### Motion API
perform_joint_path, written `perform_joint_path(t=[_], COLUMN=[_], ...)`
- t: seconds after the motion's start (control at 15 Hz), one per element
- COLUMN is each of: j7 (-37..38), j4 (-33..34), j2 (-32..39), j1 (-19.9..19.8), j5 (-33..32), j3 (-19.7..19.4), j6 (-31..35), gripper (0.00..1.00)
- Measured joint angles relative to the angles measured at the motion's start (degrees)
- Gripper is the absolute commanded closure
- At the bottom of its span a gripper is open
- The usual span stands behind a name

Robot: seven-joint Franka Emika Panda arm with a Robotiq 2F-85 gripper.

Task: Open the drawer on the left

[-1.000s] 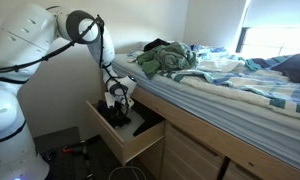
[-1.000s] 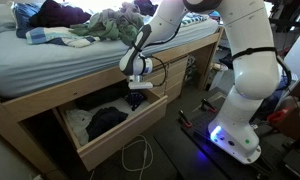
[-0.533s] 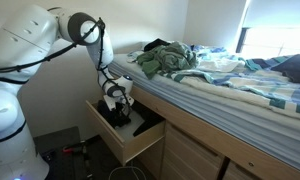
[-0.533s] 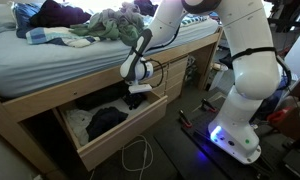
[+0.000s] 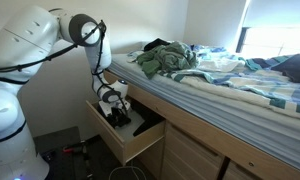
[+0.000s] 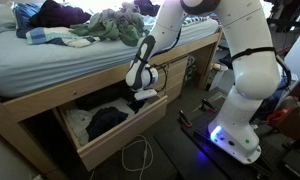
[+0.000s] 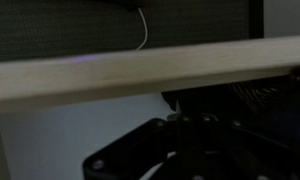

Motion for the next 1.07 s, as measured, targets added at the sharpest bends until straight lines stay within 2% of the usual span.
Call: perform_joint_path(t=[0.27,0.4,0.8,1.07], j7=[0.93,4.12,19.27,25.14], j4=[-1.91,-2.37,-4.64,-5.3], j2=[-0.85,-1.63,-4.96,-6.6], j1=[0.15,1.25,10.35,13.26], j5=[-0.22,-1.21,-5.6,-8.44], j3=[-0.35,-1.42,-8.16,-10.18], j6=[0.49,0.31,-3.35,-5.39], gripper=[1.0,1.0,1.0,1.0])
